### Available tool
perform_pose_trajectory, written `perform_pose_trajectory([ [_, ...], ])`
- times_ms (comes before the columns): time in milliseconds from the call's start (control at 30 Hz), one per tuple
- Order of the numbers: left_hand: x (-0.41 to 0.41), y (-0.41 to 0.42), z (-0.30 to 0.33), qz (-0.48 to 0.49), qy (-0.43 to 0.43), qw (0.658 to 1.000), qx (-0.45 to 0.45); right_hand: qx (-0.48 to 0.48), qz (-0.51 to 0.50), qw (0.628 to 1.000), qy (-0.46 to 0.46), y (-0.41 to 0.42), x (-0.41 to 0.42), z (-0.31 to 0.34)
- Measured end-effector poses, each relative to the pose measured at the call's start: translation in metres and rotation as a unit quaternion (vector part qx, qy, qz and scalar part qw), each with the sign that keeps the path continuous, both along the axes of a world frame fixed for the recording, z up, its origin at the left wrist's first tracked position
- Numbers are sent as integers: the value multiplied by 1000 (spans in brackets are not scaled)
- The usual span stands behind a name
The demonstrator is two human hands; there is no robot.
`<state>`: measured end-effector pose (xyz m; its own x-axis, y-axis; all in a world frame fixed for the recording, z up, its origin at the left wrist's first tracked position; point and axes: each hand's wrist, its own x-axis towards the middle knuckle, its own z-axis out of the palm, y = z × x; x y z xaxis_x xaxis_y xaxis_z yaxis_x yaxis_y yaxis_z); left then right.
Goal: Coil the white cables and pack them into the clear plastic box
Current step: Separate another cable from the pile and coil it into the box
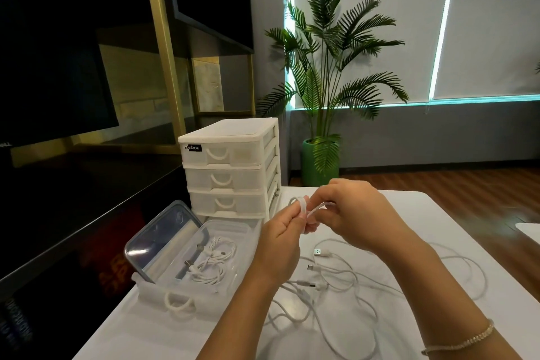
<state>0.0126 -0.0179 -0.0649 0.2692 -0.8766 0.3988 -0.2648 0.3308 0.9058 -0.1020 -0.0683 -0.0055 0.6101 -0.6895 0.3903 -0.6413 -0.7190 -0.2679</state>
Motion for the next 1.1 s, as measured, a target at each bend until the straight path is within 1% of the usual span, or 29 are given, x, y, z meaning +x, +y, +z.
perform_pose_trajectory([
  [200, 0, 0, -1, -2, -11, 1000, -1, -47, -6, 998, -51, -2, -4, 2],
  [333, 4, 2, 2, -44, 17, 999, 4, -72, -16, 991, -116, -4, -4, -3],
  [467, 6, 3, 3, -118, 86, 989, 1, -104, -2, 982, -157, -13, -6, -7],
  [633, 8, 2, 3, -174, 189, 966, -23, -55, 26, 980, -190, -14, -3, -12],
  [767, 5, 0, 3, -201, 297, 932, -45, -43, 33, 980, -193, -13, -1, -13],
  [833, 4, -1, 3, -212, 357, 908, -53, -38, 40, 979, -196, -13, 0, -13],
  [933, 7, 0, 5, -252, 447, 856, -70, -18, 56, 981, -185, -12, 2, -15],
  [1000, 10, -1, 6, -286, 485, 822, -85, -9, 71, 982, -176, -12, 5, -17],
  [1067, 12, -1, 6, -317, 512, 792, -97, -14, 73, 987, -142, -11, 6, -18],
  [1100, 16, -1, 5, -316, 534, 778, -101, -15, 71, 990, -119, -10, 6, -18],
])
